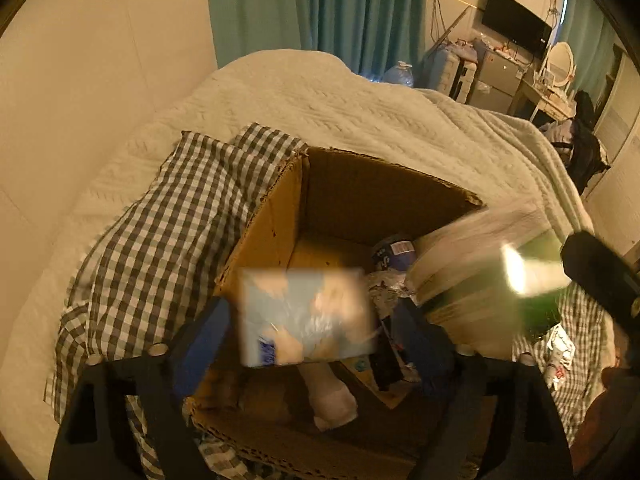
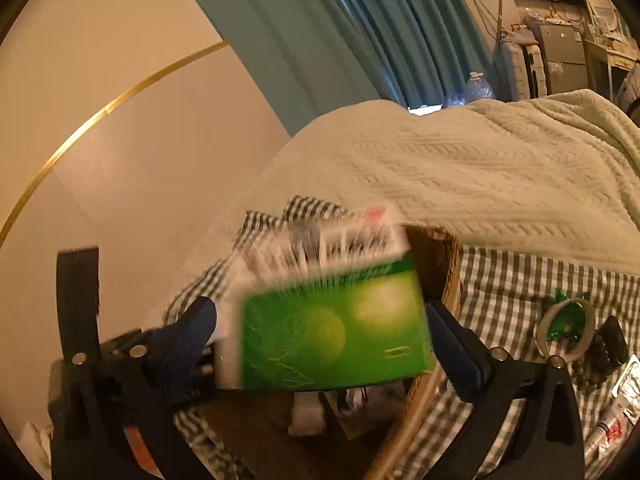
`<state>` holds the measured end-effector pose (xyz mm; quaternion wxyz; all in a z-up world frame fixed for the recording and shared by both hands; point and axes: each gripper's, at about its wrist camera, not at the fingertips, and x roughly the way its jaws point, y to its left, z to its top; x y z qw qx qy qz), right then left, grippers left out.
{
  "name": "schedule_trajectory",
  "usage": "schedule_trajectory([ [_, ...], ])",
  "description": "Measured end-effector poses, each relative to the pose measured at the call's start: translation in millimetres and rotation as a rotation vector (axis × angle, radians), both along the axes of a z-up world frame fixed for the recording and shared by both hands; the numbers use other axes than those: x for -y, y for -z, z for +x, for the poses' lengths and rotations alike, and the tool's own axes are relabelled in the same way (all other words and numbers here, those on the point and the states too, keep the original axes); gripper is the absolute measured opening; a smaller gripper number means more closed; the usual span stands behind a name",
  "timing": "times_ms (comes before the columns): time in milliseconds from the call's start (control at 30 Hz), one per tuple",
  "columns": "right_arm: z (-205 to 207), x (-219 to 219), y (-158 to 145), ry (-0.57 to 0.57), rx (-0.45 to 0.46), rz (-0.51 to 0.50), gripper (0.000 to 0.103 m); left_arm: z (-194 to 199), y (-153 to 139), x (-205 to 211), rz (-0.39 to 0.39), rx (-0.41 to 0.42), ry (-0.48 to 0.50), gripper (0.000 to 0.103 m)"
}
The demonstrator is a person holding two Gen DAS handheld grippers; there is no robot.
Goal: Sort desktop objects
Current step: 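Drop the tissue pack and medicine box into the cardboard box, then grasp the white comb with the left gripper while the right grasps the toothpaste tube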
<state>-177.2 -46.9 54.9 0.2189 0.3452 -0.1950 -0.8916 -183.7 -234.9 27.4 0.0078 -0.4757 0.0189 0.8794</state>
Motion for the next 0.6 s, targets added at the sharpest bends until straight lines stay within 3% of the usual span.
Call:
schedule_trajectory([
  [300,5.7,-23.6,-9.7,0.062,-0.013,0.070,0.103,3.1,-11.3,-19.0,0.025,-0.026,0.014,0.096],
  [600,46.5,-100.6,-25.8,0.172,-0.037,0.112,0.103,42.8,-30.3,-100.9,0.054,-0.082,0.111,0.096],
])
